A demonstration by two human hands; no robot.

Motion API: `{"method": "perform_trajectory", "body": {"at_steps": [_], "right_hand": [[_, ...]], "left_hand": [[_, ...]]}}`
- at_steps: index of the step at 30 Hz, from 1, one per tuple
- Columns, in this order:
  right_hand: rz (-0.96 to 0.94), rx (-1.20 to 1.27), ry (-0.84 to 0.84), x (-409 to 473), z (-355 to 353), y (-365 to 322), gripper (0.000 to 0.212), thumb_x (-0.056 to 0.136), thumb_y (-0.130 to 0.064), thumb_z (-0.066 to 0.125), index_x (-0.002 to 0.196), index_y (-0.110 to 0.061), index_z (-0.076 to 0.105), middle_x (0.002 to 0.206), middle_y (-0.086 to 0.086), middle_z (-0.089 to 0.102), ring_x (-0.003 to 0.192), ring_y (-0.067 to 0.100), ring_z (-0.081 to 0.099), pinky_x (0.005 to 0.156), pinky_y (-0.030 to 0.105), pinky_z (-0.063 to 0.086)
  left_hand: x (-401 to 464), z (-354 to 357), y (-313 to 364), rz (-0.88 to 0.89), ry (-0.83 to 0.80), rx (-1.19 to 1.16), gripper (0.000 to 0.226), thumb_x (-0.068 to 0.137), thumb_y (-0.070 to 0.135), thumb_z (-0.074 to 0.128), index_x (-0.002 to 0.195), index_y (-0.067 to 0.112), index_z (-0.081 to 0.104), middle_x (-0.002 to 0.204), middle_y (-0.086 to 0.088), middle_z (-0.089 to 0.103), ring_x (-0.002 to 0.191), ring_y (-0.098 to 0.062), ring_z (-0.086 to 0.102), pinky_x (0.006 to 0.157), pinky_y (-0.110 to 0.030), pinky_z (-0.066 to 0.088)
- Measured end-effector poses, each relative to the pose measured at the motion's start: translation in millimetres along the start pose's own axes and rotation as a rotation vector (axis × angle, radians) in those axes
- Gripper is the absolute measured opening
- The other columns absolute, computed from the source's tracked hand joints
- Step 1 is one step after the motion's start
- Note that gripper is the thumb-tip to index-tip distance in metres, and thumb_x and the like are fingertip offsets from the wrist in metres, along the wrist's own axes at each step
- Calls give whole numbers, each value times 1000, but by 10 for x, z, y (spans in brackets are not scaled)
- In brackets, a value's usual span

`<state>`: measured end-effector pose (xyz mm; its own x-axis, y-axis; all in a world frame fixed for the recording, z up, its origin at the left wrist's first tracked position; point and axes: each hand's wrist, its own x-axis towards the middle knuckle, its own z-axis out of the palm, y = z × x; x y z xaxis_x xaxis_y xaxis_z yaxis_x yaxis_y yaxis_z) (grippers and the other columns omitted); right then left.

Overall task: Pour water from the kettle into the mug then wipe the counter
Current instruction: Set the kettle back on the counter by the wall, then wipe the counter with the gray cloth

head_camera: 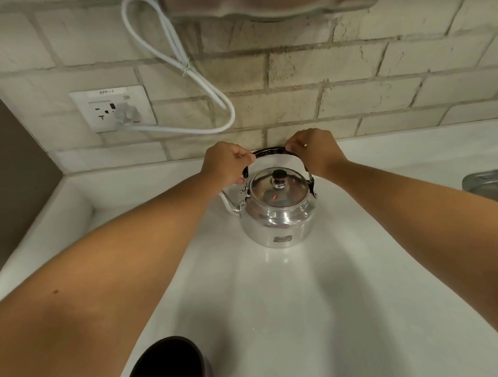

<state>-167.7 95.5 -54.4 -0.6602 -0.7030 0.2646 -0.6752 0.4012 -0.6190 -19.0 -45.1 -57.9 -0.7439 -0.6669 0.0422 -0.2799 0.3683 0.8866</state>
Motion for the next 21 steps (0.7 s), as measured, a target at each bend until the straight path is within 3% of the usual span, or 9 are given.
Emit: {"method": "perform_trajectory", "body": {"at_steps": [6, 7, 9, 10, 12, 17, 21], "right_hand": [[146, -91, -60, 44, 18, -50, 27, 91, -20, 56, 81, 2, 68, 74, 12, 60, 63, 23, 54, 59, 29, 42], [165, -100, -76, 30, 7, -66, 27, 92, -18, 54, 85, 4, 67, 78, 15, 62, 71, 26, 57, 62, 30, 44], [180, -99, -109, -56, -50, -109, 29, 95, -18, 49, 109, 0, 66, 107, 19, 67, 97, 31, 62, 81, 33, 50], [175, -97, -122, -141, -100, -144, 34, 96, -21, 48, 124, -6, 61, 124, 16, 63, 110, 31, 59, 92, 32, 46], [135, -64, -111, -374, -223, -222, 41, 96, -24, 47, 136, -15, 49, 138, 11, 55, 122, 28, 52, 98, 27, 37], [44, -50, -82, -1345, -511, -461, 29, 93, -33, 52, 118, -23, 64, 125, 6, 61, 105, 24, 59, 80, 27, 40], [-4, -85, -206, -2433, -489, -548, 24, 93, -32, 54, 112, -23, 66, 117, 5, 62, 103, 22, 59, 80, 30, 42]], "left_hand": [[56, 31, 25, -80, -3, 151, 25, 85, 28, 70, 101, 9, 73, 101, -13, 71, 81, -30, 72, 70, -31, 60], [30, 19, 46, -69, -21, 207, 29, 86, 32, 67, 103, 9, 72, 104, -13, 72, 87, -30, 71, 76, -29, 57], [-72, -24, 100, -51, -63, 324, 41, 89, 42, 60, 110, 8, 69, 114, -12, 69, 106, -29, 64, 86, -27, 47], [-147, -58, 133, -47, -79, 361, 46, 90, 44, 57, 115, 7, 67, 120, -12, 67, 112, -28, 60, 90, -28, 44], [-332, -149, 207, -26, -88, 393, 49, 90, 46, 55, 118, 6, 64, 125, -10, 63, 117, -27, 56, 95, -31, 43], [-1131, -423, 360, 60, -28, 327, 45, 85, 51, 59, 118, 19, 64, 120, 1, 64, 107, -16, 58, 87, -26, 44], [-1969, -550, 364, 178, 52, 332, 44, 85, 49, 61, 119, 20, 64, 123, 0, 63, 113, -13, 56, 88, -21, 36]]}}
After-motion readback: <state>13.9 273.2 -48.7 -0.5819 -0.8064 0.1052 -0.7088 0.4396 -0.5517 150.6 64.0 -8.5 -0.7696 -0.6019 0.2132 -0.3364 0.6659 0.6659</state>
